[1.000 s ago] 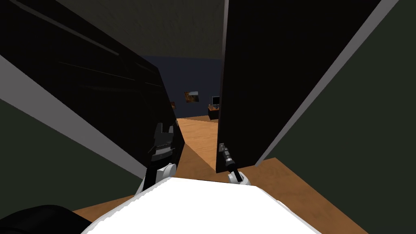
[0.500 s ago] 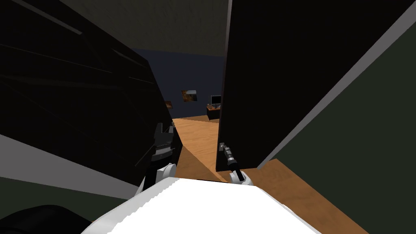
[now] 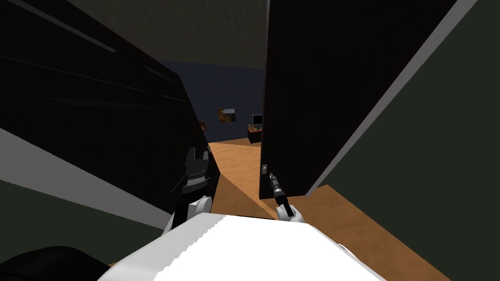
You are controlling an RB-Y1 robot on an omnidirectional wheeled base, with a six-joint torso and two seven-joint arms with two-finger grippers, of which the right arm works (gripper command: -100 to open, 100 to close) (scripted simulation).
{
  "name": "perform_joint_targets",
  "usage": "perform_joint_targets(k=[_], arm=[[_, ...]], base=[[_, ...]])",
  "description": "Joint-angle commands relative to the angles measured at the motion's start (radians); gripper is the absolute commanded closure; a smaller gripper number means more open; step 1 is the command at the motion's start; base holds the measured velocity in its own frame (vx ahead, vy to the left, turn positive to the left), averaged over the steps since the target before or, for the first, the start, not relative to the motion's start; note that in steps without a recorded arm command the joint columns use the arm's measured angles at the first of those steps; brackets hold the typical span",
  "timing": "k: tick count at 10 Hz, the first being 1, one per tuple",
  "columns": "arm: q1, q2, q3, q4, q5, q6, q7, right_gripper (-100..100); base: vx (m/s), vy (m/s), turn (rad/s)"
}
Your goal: Push the door open
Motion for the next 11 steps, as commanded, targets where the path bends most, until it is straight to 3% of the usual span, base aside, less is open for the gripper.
perform_joint_targets(k=[1,3,4,11], arm=[[0.004,0.007,-0.001,-0.004,-0.002,0.004,0.000,-100],[0.007,0.021,-0.001,-0.007,-0.004,0.007,-0.001,-100],[-0.001,0.017,-0.002,0.009,-0.004,-0.002,-0.001,-100],[0.005,0.008,-0.014,0.018,-0.010,-0.028,0.007,-100]], base=[[-0.247,0.071,-0.058],[-0.226,0.078,-0.042],[-0.084,0.043,-0.013],[0.186,0.016,0.026]])
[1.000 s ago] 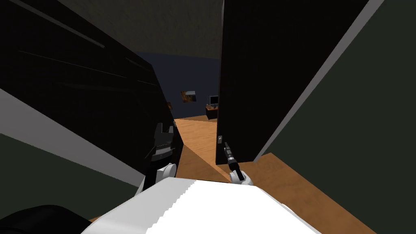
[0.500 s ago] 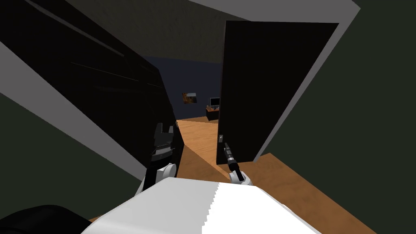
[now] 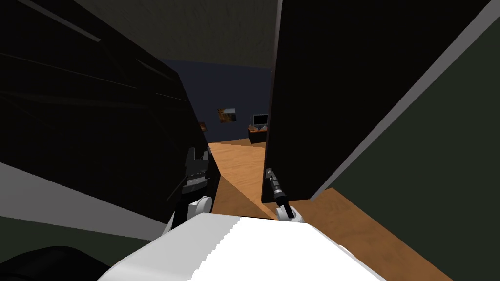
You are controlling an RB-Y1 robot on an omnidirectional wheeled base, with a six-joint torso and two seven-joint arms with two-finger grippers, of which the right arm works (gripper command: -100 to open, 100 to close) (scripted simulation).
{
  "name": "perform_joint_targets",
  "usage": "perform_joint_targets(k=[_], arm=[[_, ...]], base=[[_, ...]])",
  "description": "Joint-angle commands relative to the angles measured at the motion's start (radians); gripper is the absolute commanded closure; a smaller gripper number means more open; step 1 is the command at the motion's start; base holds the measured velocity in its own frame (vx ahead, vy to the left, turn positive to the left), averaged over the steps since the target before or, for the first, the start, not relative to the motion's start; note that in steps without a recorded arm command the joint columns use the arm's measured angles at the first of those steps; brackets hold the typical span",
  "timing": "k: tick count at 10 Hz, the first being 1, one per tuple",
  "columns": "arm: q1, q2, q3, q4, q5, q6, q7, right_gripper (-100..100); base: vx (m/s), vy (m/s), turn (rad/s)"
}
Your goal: Push the door open
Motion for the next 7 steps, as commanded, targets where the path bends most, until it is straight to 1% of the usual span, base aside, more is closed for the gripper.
perform_joint_targets(k=[1,2,3,4,7], arm=[[0.003,0.002,-0.002,-0.001,-0.001,-0.004,0.001,-100],[0.004,0.006,-0.004,0.000,-0.002,-0.008,0.002,-100],[0.004,0.004,-0.003,-0.001,-0.001,-0.005,0.002,-100],[0.004,0.004,-0.003,-0.001,-0.001,-0.005,0.002,100],[0.004,0.004,-0.003,-0.001,-0.001,-0.005,0.002,100]], base=[[0.181,0.037,0.021],[0.163,0.026,0.021],[0.068,0.009,0.000],[-0.015,0.001,-0.004],[-0.018,-0.003,0.004]])
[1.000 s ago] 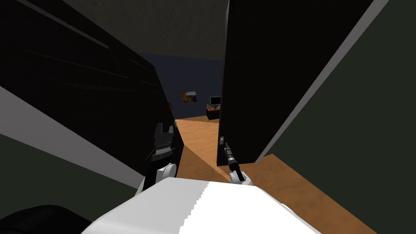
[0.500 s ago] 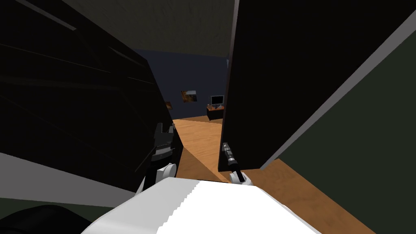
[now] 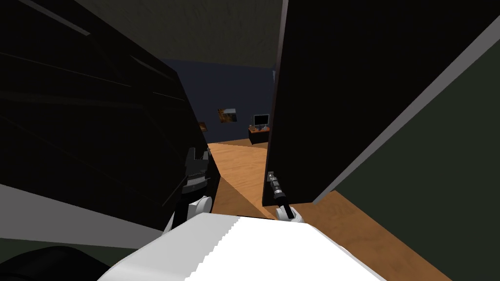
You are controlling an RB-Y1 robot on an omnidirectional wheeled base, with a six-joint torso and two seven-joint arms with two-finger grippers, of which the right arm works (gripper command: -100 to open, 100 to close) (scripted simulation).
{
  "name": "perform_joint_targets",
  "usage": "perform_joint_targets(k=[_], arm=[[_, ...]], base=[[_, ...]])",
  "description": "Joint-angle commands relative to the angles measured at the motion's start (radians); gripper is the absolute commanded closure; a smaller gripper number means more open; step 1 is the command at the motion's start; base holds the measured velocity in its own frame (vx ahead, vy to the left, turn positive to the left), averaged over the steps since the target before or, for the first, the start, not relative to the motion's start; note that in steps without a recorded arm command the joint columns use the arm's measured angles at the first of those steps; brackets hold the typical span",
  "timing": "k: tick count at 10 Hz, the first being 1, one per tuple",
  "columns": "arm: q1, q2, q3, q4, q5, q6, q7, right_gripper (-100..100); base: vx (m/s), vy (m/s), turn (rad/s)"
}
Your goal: Push the door open
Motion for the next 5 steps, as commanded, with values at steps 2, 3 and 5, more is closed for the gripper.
perform_joint_targets(k=[2,3,5], arm=[[0.000,0.000,0.000,-0.001,0.000,-0.002,-0.001,100],[0.000,-0.008,-0.013,0.002,-0.007,0.001,0.004,100],[-0.001,-0.012,-0.023,0.003,-0.012,0.001,0.007,100]], base=[[0.000,0.000,0.000],[0.077,0.044,-0.020],[0.141,0.062,-0.040]])
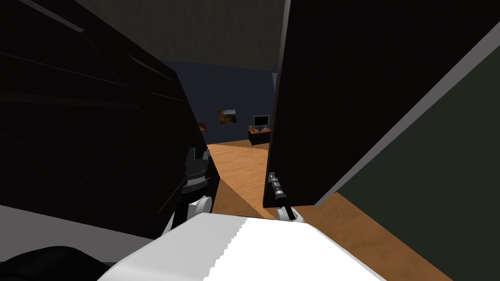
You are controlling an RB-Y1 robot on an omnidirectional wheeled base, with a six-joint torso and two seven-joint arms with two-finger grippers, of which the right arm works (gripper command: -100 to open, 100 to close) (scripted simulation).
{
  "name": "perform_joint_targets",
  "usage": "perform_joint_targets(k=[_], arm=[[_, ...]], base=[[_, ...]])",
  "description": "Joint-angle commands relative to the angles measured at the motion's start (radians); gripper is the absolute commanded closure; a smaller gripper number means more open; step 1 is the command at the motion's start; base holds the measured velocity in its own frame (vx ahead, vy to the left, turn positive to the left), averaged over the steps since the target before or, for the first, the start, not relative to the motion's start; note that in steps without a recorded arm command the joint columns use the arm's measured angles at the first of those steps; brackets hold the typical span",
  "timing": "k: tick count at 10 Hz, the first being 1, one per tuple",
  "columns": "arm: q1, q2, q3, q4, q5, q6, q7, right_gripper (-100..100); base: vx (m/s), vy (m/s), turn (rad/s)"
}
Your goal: Push the door open
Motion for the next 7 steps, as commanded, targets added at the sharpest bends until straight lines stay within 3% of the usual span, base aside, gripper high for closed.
perform_joint_targets(k=[1,7], arm=[[-0.012,-0.010,-0.017,0.003,-0.008,-0.007,0.006,100],[-0.016,-0.026,-0.071,0.010,-0.035,-0.004,0.023,100]], base=[[0.142,0.049,-0.024],[0.169,0.056,-0.036]])
